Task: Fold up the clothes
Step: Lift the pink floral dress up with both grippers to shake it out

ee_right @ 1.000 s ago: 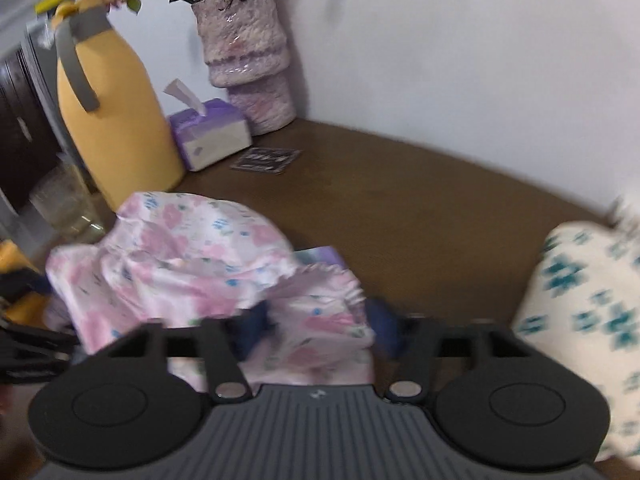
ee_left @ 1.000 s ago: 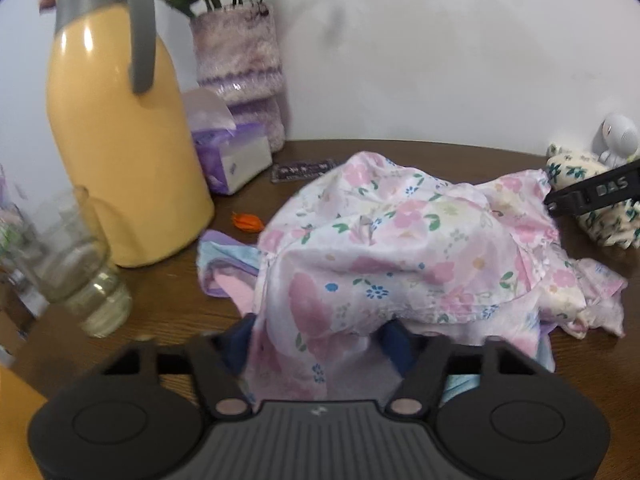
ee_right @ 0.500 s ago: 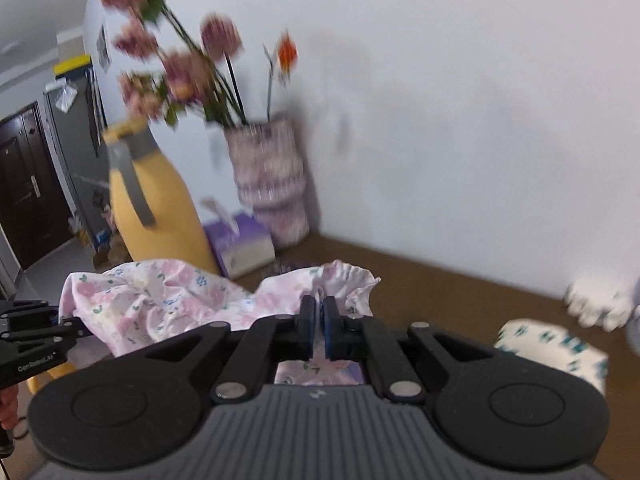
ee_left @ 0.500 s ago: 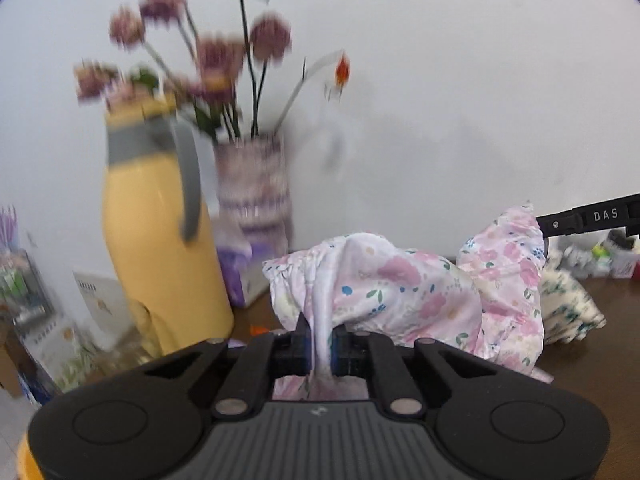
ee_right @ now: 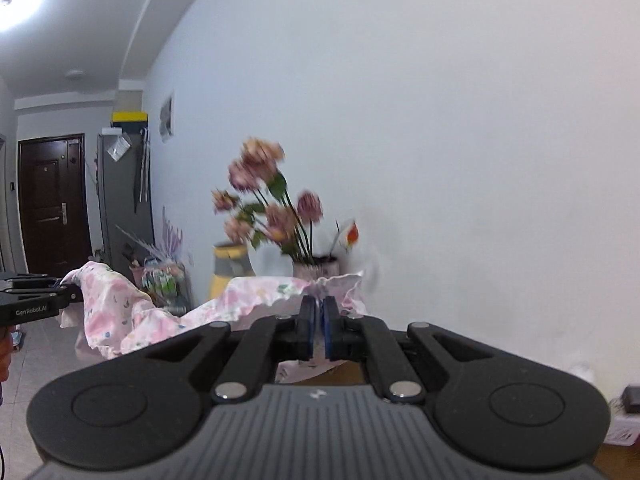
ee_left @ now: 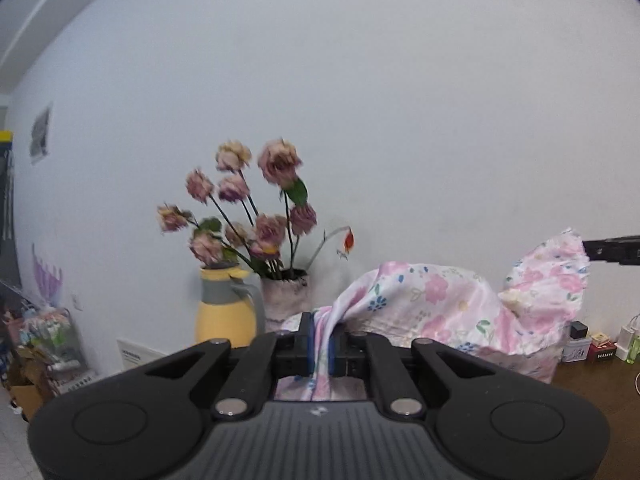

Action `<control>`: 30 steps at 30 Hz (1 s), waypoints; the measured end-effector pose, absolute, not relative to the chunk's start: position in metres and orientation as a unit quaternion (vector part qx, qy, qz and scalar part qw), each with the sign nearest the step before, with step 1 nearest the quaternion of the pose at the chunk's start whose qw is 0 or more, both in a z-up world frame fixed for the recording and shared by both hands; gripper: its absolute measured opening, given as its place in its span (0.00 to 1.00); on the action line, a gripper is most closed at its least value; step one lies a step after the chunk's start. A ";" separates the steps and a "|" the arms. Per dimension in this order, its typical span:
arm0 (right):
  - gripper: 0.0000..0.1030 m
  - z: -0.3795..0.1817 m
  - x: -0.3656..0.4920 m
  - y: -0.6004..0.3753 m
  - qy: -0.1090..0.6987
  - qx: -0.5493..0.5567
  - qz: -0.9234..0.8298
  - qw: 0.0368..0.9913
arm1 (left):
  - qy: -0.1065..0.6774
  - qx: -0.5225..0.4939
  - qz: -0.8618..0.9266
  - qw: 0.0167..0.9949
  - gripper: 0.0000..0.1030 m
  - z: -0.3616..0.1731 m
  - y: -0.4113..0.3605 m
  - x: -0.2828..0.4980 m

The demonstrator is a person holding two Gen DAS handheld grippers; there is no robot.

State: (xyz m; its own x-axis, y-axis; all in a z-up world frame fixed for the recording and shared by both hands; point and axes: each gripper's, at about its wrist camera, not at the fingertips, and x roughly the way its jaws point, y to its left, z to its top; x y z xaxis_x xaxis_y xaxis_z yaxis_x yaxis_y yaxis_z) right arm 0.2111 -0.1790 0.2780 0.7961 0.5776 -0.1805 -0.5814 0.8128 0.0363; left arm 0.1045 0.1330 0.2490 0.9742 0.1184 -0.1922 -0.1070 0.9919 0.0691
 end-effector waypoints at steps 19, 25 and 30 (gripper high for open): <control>0.04 0.347 0.199 -0.166 0.048 -0.031 0.224 0.973 | 0.041 0.025 0.123 0.991 0.05 0.351 0.130 0.114; 0.04 0.325 0.235 -0.135 0.073 -0.043 0.244 0.966 | 0.049 0.016 0.141 0.989 0.04 0.337 0.152 0.170; 0.04 0.326 0.224 -0.120 0.050 -0.072 0.264 0.960 | 0.027 0.008 0.136 0.990 0.04 0.336 0.167 0.169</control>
State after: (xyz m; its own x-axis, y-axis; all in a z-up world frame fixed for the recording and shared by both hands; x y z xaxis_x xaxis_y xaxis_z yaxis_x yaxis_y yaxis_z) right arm 0.2244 -0.1200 0.3262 0.8553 0.5007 -0.1333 -0.5149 0.8500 -0.1112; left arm 0.1693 0.1674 0.3361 0.9613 0.2706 -0.0517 -0.2697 0.9627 0.0236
